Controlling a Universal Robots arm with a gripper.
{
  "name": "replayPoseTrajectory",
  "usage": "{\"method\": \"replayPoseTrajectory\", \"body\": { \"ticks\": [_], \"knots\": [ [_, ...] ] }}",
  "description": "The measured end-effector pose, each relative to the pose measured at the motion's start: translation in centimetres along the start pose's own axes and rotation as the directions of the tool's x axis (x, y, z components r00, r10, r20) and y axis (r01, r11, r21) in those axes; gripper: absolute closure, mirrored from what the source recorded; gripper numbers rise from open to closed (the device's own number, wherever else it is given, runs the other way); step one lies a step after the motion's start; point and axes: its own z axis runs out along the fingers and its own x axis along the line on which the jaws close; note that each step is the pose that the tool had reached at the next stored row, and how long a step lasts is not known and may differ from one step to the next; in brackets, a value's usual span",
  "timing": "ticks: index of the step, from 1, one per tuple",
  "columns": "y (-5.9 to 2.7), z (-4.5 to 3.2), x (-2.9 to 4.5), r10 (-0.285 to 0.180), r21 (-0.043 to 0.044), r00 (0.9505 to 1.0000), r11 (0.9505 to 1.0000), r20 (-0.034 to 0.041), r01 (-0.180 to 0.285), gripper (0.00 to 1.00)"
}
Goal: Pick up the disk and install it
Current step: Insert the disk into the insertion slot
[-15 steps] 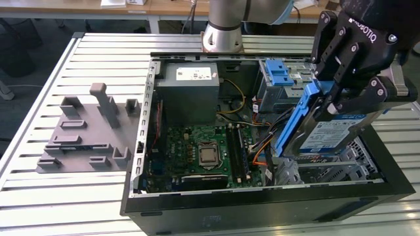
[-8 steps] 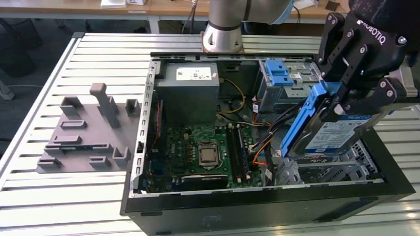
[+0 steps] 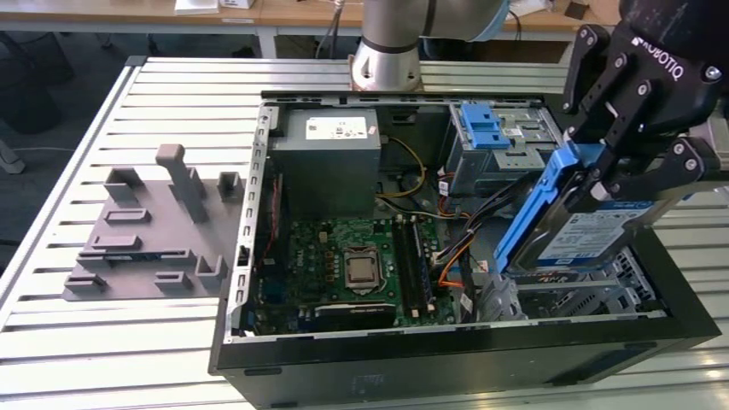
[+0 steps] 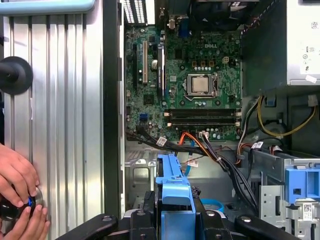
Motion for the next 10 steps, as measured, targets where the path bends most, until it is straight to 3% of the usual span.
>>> {"method": "replayPoseTrajectory", "body": {
  "ticks": [10],
  "knots": [
    [-1.26,0.23,-0.02,0.0,-0.0005,1.0,1.0,0.0,0.0,0.64]
  ]
}}
